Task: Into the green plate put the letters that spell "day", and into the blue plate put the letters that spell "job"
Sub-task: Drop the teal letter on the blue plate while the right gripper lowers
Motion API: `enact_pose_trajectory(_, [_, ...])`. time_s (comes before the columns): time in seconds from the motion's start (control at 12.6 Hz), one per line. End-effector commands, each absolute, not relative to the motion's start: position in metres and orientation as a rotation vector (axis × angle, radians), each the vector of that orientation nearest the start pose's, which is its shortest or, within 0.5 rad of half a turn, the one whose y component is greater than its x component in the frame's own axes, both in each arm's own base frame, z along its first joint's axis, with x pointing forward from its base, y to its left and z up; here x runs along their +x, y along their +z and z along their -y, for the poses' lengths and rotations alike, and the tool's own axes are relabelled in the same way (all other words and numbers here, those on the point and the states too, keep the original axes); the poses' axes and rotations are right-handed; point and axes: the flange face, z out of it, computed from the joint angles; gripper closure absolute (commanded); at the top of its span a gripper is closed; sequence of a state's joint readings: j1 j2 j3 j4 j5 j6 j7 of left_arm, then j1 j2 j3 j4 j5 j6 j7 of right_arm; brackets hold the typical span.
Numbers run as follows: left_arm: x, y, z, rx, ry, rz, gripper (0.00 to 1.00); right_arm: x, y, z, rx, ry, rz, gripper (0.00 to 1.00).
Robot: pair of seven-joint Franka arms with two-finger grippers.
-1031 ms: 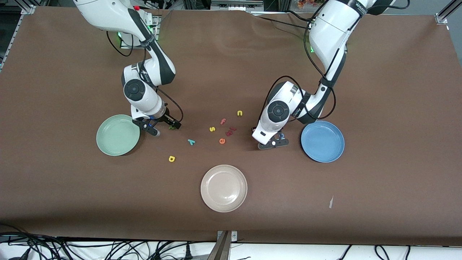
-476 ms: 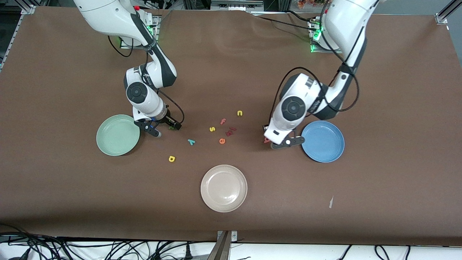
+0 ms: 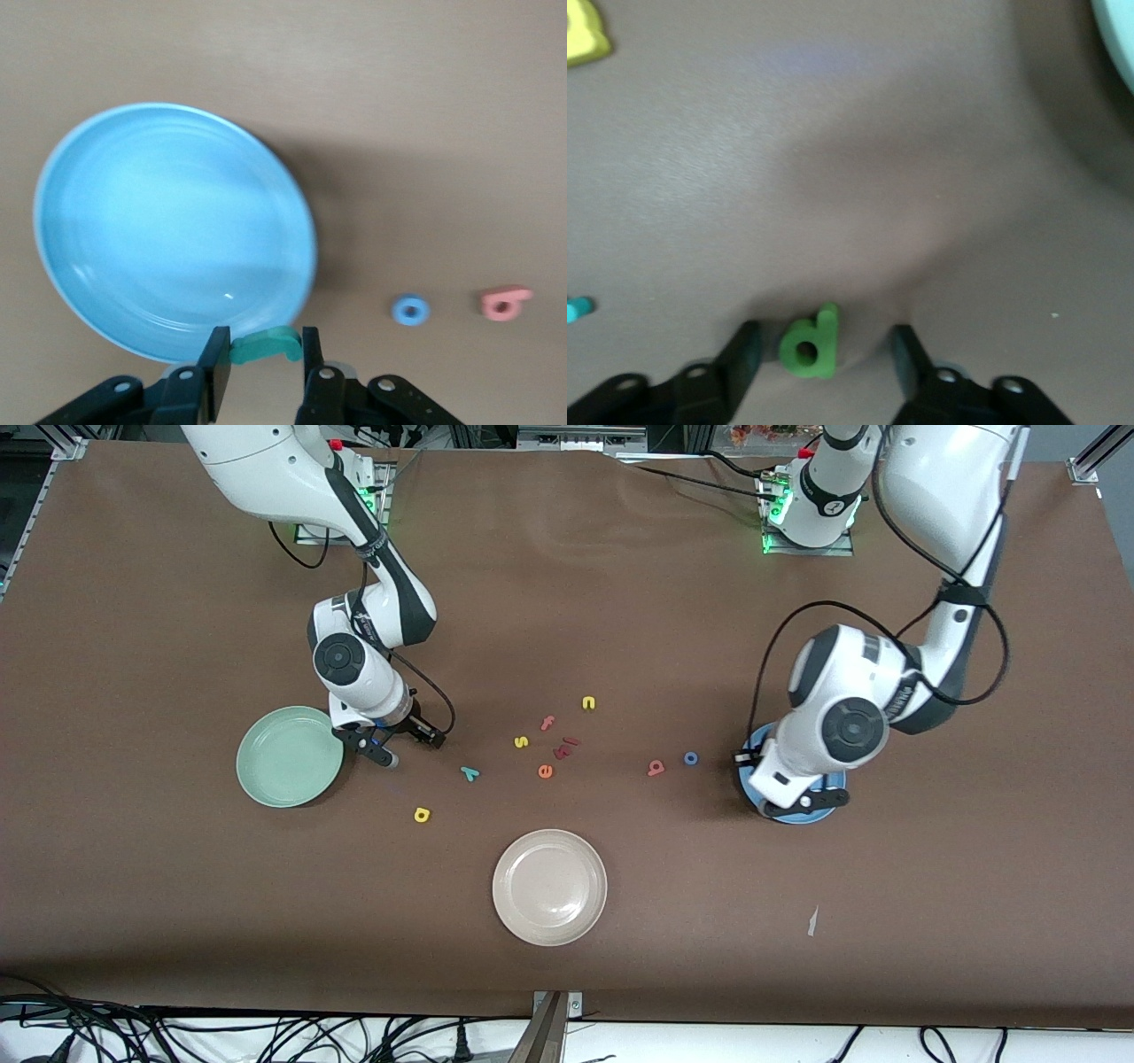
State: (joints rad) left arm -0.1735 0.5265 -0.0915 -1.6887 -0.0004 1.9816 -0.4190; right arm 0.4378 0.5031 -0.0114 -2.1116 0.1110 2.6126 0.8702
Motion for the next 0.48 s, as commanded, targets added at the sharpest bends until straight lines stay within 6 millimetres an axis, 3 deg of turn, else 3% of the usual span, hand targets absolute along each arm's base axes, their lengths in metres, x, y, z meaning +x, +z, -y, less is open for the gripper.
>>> enact_pose_trajectory(0.0, [0.624,0.262,0.139,-3.077,0.393,0.171,0.93,0.529,0.166,-0.240,-2.973,0.055,-0.847,0.56])
enact_pose_trajectory(0.16, [0.622,0.240,0.144,-3.083,0.378,0.160,0.92,0.529,0.166,-0.240,-2.971,0.054,-0.849,0.72])
enact_pose_trajectory(0.4, [0.610,0.212,0.134,-3.051,0.329,0.108,0.92,0.532,0.168,-0.239,-2.969,0.051,-0.850,1.00])
